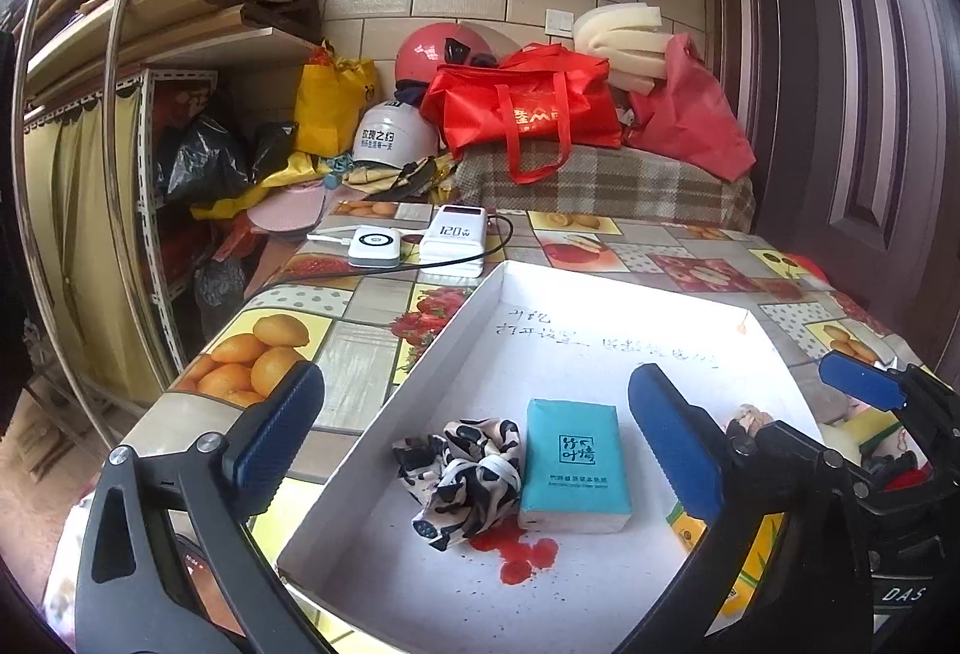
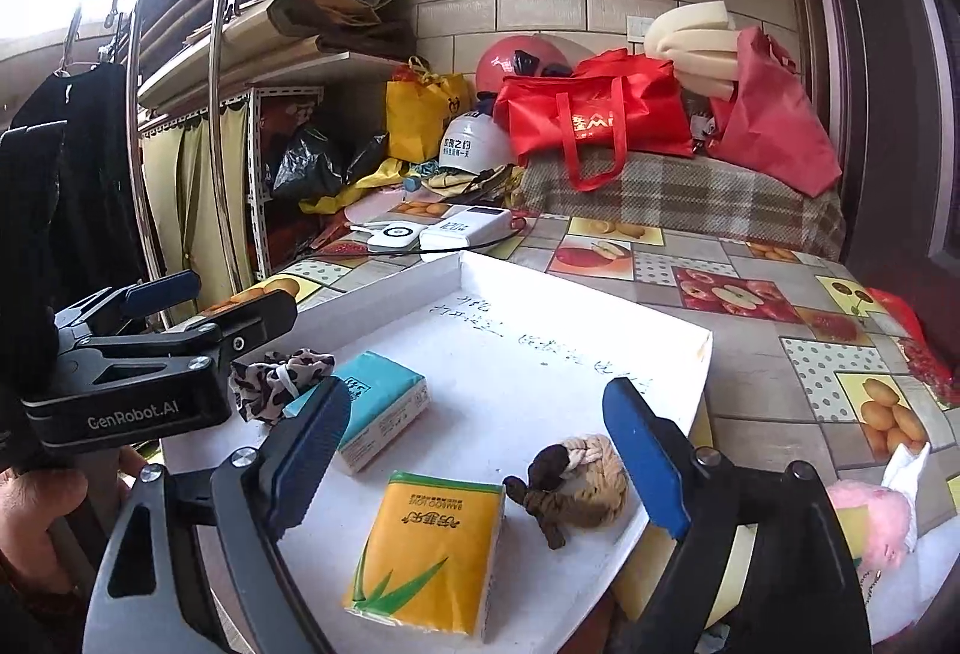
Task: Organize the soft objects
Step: 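Withdraw both tools and move the left toward the red plush apple while the right approaches the white foam sheet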
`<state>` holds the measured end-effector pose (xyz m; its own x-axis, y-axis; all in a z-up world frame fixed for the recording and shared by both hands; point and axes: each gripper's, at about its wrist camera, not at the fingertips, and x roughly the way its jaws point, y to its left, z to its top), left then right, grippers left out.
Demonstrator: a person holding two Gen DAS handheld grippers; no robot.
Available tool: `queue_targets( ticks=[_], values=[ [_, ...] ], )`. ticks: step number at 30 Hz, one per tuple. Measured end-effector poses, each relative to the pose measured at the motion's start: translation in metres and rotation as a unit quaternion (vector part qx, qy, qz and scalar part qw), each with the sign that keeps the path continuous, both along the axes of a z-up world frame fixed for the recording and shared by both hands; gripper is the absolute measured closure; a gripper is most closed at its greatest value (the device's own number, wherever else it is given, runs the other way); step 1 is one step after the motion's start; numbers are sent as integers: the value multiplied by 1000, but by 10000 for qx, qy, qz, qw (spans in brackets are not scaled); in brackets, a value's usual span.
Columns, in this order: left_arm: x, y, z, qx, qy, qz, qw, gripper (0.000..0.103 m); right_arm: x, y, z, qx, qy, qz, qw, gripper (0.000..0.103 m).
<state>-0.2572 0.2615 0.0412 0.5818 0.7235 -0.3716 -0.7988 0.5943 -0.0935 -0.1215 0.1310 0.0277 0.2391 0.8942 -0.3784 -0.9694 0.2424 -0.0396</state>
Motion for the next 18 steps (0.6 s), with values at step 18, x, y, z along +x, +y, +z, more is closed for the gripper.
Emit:
queue_targets(
  ticks=[18],
  values=[
    [-4,-5,3,127,-46,109,9998,0,-22,-20,1,162,-86,319,9993,0]
  ],
)
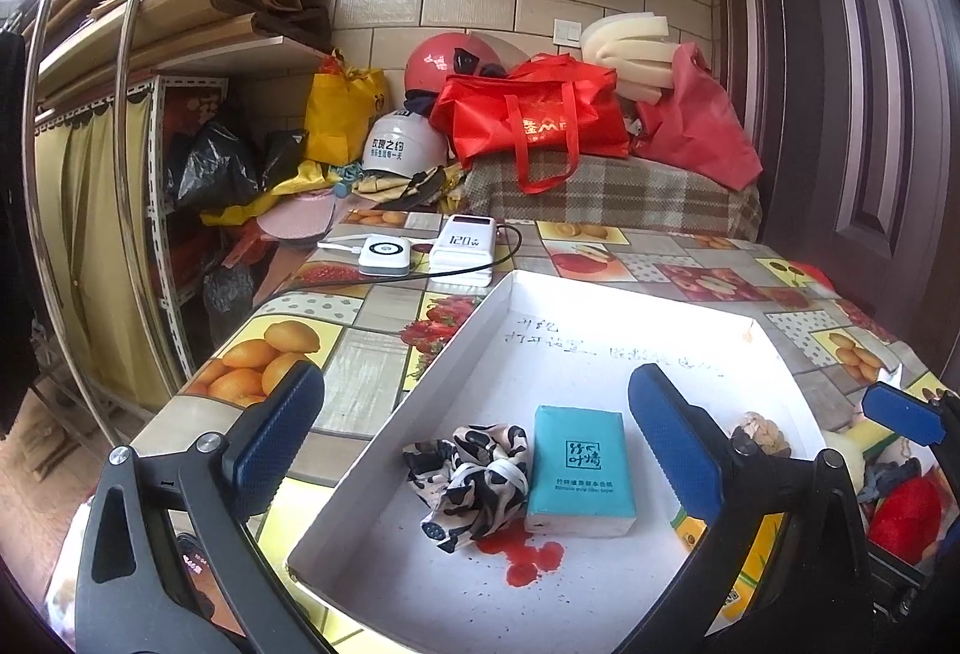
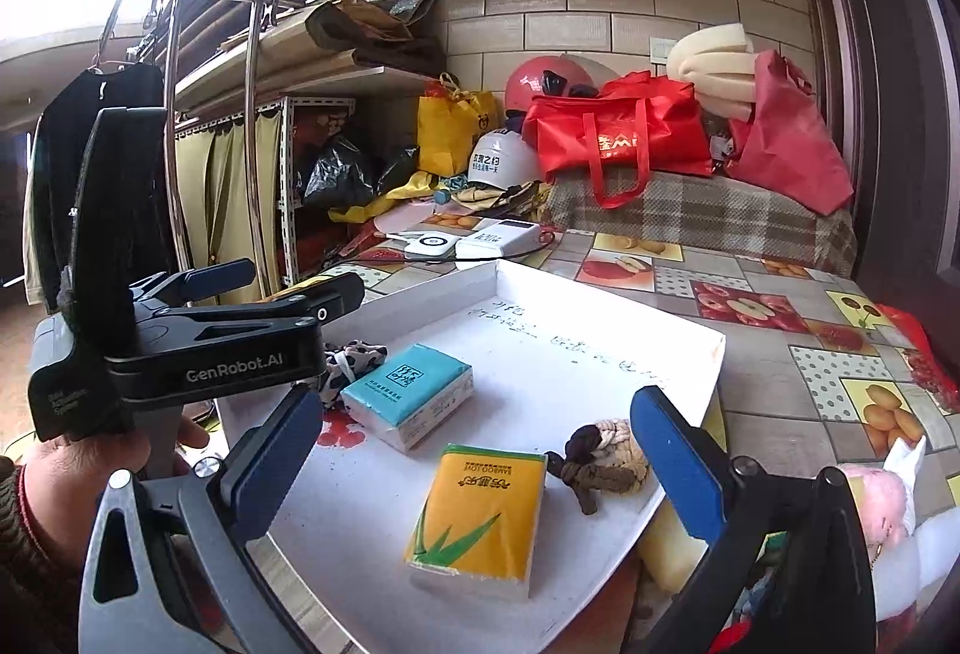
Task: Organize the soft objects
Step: 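Withdraw both tools and move the left toward the red plush apple while the right approaches the white foam sheet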
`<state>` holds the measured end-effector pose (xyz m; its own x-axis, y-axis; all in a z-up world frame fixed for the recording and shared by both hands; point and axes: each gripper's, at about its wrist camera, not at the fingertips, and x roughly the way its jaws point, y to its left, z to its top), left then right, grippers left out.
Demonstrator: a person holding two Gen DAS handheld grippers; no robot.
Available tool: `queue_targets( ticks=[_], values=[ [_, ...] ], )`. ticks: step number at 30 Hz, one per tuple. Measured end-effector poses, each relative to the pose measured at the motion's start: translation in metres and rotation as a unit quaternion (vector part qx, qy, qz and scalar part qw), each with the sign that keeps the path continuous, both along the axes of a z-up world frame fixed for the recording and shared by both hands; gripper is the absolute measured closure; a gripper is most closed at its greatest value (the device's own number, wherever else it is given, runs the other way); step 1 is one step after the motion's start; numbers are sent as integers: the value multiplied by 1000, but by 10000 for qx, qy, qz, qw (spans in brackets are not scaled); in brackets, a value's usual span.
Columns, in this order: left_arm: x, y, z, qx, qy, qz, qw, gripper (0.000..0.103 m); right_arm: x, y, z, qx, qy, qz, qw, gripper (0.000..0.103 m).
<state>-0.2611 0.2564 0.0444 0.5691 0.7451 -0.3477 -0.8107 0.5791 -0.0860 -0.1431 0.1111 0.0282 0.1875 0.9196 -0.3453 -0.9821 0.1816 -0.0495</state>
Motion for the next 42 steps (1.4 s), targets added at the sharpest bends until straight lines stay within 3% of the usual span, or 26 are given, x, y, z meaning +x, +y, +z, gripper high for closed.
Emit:
queue_targets(
  ticks=[9,18,27,33,38,42],
  values=[
    [7,-18,2,397,173,108,9990,0,2,-10,0,50,184,48,9998,1],
    [9,-35,1,333,152,126,9992,0,10,-32,3,166,224,-84,9996,0],
    [25,-61,0,116,144,-250,9995,0,30,-77,17,784,-248,-588,9949,0],
    [37,-83,2,202,140,-756,9968,0,75,-109,16,659,263,-1089,9915,0],
    [50,-101,3,141,140,-1579,9873,1,119,-154,19,893,196,-1969,9761,0],
    [74,-129,4,204,394,-2698,9619,1,160,-189,19,884,397,-2588,9611,0]
  ],
)
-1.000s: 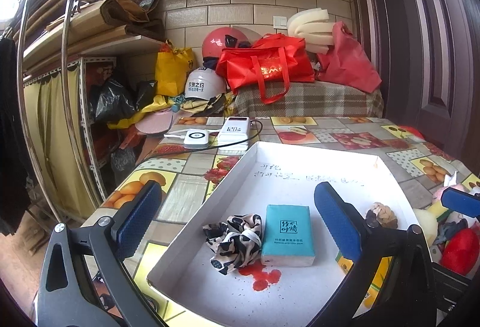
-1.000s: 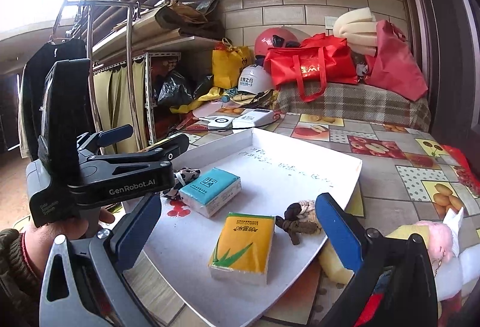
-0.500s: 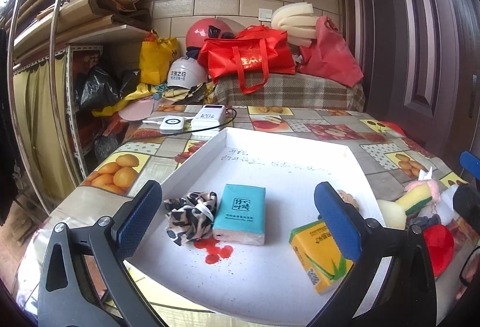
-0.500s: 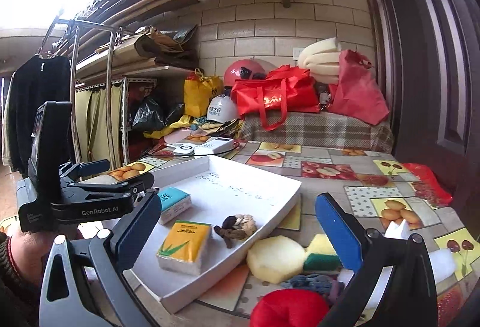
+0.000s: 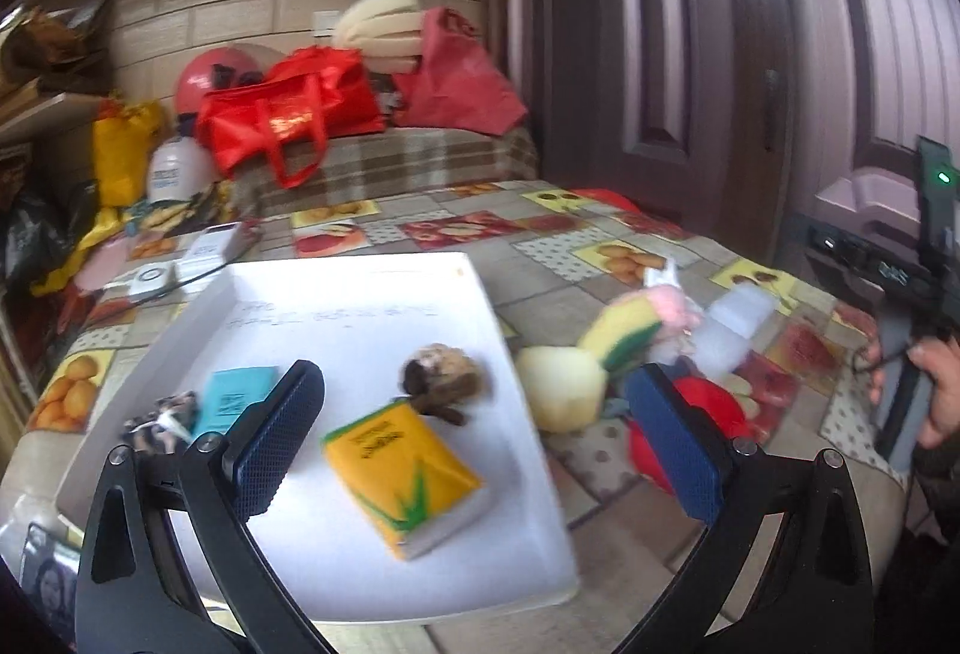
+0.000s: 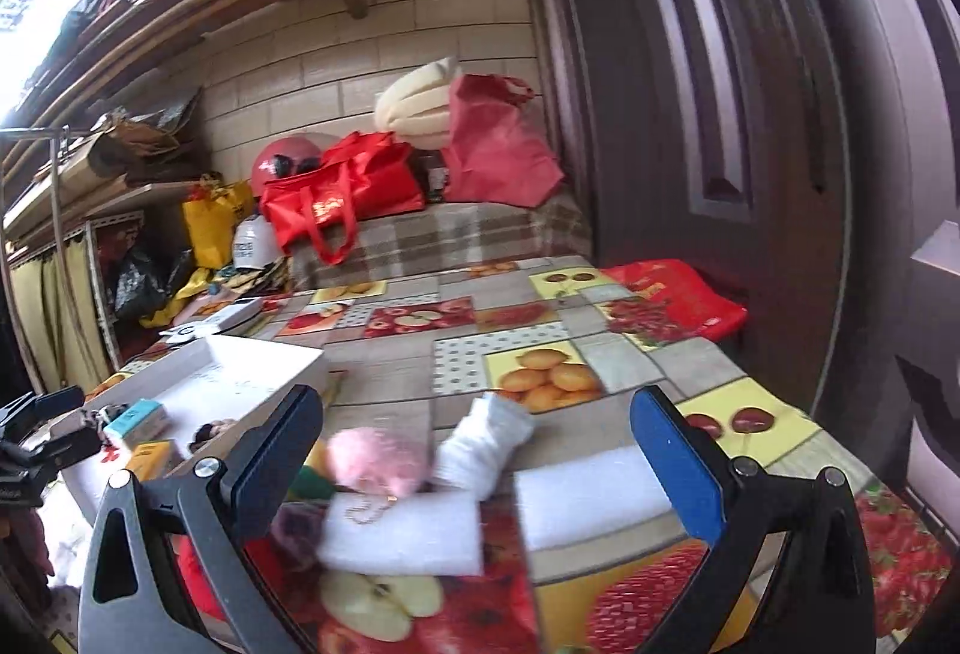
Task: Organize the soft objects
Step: 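Withdraw both tools and move the left toward the red plush apple while the right approaches the white foam sheet, then grasp the red plush apple with the left gripper while the right grasps the white foam sheet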
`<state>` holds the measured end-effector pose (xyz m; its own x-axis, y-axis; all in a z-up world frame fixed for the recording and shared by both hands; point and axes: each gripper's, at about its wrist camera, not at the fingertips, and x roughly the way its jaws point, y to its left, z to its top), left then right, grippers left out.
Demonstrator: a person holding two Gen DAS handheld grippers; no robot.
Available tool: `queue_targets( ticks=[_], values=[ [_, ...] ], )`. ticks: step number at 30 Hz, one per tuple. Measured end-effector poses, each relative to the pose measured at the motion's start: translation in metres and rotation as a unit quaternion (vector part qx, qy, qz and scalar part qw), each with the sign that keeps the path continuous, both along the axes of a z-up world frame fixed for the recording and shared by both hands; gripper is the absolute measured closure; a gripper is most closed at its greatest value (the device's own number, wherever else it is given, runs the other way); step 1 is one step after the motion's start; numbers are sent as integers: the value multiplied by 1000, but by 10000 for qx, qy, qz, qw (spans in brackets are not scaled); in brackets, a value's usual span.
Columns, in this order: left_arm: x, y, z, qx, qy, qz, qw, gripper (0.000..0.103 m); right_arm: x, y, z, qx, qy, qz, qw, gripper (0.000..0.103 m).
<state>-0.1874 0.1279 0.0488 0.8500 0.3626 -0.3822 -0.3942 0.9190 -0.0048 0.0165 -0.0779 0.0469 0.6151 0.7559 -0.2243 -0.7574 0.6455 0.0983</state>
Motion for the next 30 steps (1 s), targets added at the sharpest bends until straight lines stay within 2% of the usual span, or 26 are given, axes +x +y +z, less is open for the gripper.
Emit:
queue_targets(
  ticks=[3,5,10,13,17,26,30],
  values=[
    [22,-28,0,150,257,-596,9978,1,23,-23,-1,35,228,-295,9993,0],
    [42,-43,-3,236,541,-700,9958,1,35,-34,-3,-30,359,-456,9983,0],
    [84,-61,-15,67,1150,-865,9896,1,64,-37,-8,-565,604,-783,9935,0],
    [92,-70,-19,157,1343,-965,9861,1,79,-25,-17,-945,990,-405,9898,0],
    [93,-69,-22,135,1384,-995,9853,1,75,5,-28,-1602,1080,239,9809,0],
    [95,-64,-24,-10,1433,-1000,9846,1,85,32,-45,-2138,1291,458,9672,0],
    [101,-62,-27,-52,1600,-963,9824,1,87,45,-54,-2511,1438,561,9556,0]
  ],
)
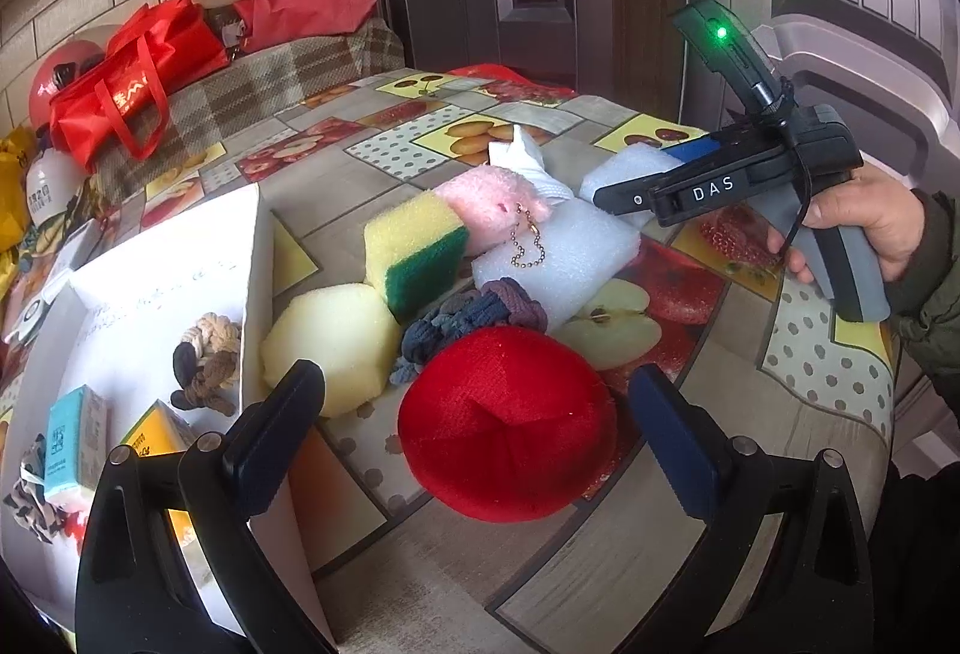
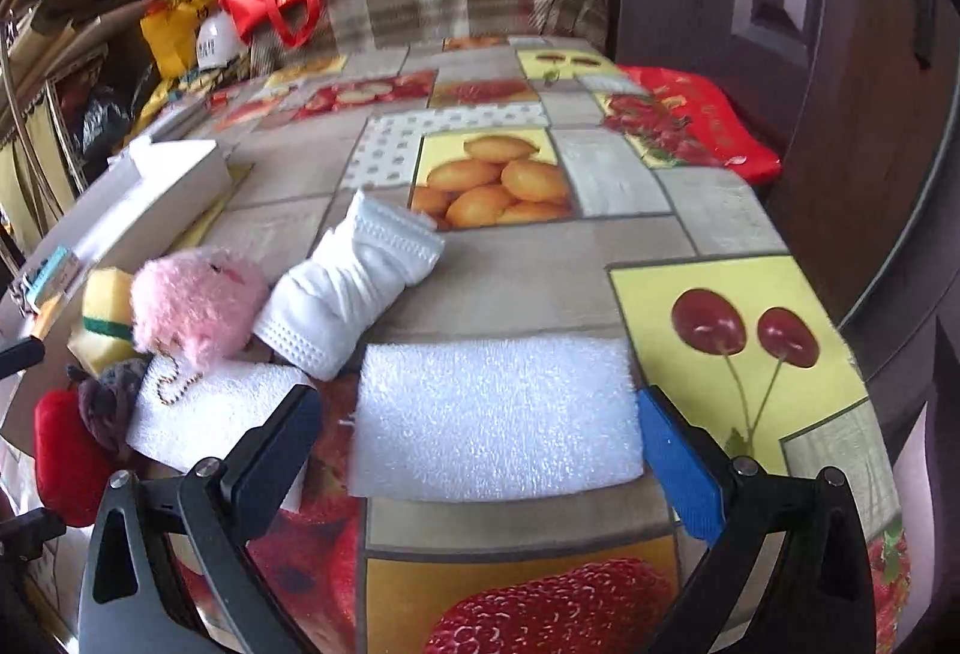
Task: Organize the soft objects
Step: 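Grasp the red plush apple with the left gripper while the right grasps the white foam sheet, then carry the apple and foam over the tray and open the left gripper to drop the apple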
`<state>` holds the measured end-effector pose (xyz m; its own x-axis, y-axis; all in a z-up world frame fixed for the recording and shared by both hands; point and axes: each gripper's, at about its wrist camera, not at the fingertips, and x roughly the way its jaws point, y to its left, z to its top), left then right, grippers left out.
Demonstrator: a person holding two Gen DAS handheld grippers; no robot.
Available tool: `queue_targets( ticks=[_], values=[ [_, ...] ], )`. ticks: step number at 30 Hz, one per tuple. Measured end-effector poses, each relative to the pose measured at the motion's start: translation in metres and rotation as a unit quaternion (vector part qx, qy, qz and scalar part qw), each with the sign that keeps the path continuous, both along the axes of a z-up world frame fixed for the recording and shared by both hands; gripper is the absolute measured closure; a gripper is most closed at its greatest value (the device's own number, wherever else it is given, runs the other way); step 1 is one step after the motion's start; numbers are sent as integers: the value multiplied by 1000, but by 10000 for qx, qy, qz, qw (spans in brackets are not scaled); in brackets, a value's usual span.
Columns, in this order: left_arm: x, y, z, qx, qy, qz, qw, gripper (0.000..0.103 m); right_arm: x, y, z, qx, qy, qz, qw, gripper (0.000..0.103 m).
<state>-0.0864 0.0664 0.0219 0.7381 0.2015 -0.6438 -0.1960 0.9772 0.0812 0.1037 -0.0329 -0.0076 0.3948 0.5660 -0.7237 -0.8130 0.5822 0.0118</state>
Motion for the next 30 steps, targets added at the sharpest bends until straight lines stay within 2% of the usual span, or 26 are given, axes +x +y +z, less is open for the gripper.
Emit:
queue_targets(
  ticks=[2,3,4,5,12,15,19,21,30],
  values=[
    [7,1,-5,-26,220,5,9998,5,3,6,-5,-174,74,3,9998,0],
    [10,2,-7,-39,309,-1,9995,13,3,6,-5,-165,33,-6,9999,1],
    [11,1,-8,-49,339,-37,9994,35,1,5,-3,-122,-1,2,9999,12],
    [11,1,-8,-27,328,-36,9995,37,0,3,-2,-64,-31,7,10000,14],
    [-10,1,4,49,-298,80,9995,37,-5,-30,23,904,-422,-443,9940,14],
    [-25,6,13,7,-701,226,9973,37,-15,-45,37,1362,-822,-609,9854,14],
    [-39,23,22,-234,-1172,537,9914,37,-35,-57,51,1810,-1425,-692,9706,14],
    [-45,29,24,-322,-1305,673,9886,37,-43,-60,53,1987,-1486,-652,9665,14],
    [-56,32,29,-80,-1575,909,9833,37,-82,-42,55,2291,-1586,-248,9601,14]
  ],
)
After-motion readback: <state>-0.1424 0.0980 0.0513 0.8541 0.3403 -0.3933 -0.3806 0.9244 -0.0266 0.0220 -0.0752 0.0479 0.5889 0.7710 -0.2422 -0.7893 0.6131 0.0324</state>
